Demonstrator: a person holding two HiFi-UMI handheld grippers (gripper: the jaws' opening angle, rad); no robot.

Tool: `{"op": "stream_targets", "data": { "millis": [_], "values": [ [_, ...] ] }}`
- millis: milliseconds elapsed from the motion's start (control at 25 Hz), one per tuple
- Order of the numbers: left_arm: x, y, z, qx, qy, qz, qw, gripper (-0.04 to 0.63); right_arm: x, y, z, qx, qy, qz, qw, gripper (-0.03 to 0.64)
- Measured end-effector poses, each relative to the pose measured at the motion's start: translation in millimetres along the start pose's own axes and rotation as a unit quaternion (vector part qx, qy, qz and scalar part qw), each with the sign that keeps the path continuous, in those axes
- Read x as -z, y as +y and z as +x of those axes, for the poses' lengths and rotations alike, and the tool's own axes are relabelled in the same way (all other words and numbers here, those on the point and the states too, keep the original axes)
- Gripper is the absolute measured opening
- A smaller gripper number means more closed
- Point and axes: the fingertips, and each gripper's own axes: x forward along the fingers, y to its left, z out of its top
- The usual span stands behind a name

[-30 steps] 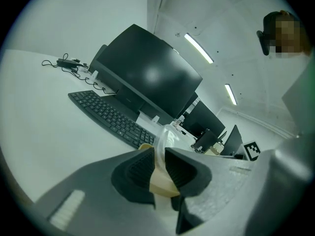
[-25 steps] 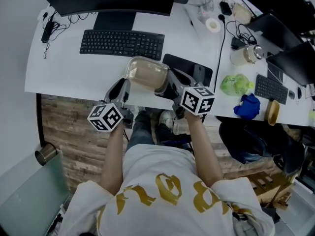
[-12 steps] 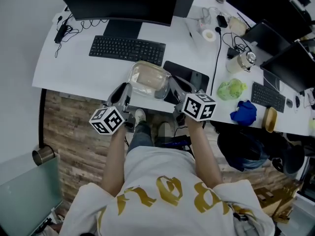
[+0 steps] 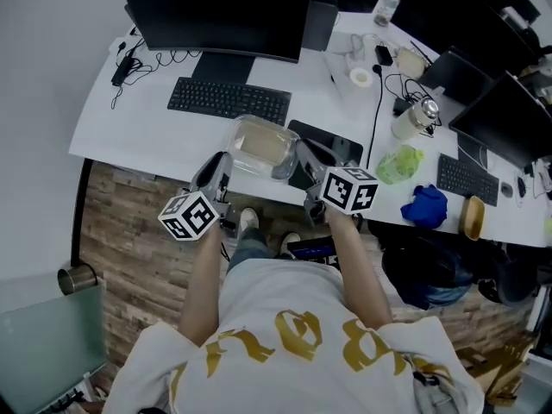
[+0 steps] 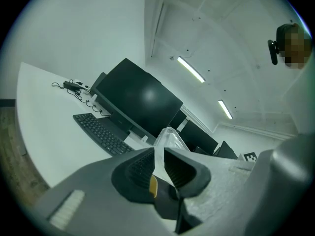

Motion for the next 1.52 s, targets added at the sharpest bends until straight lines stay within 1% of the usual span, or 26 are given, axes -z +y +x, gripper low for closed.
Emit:
{"op": "stream_targets", "data": {
  "millis": [280,320,360,480,840,1520],
  "values": [
    [-15.9,-13.5,-6.4,0.007,-0.026,-0.012,0.9996,0.048,-12.3,11.1,-8.5,-0.019,-0.006,0.001,1.000,0.046],
    [-18.2,-15.9,-7.3,0.009,-0.029,-0.013,0.9994,0.034,-14.9,12.5,-9.7,-0.024,-0.009,0.004,1.000,0.046],
    [-20.1,-18.5,-8.2,0.012,-0.032,-0.012,0.9993,0.034,-17.3,13.7,-10.5,-0.028,-0.010,0.006,1.000,0.046],
    [-21.7,-23.5,-10.7,0.017,-0.037,-0.012,0.9991,0.034,-19.9,15.1,-11.7,-0.027,-0.011,0.004,1.000,0.046],
    [-16.3,-24.3,-12.1,0.014,-0.034,-0.016,0.9992,0.034,-12.7,10.7,-14.4,-0.022,-0.006,0.009,1.000,0.046],
    [-15.0,-22.4,-12.8,0.011,-0.033,-0.019,0.9992,0.034,-10.2,9.3,-12.3,-0.025,-0.004,0.014,1.000,0.044]
  ]
}}
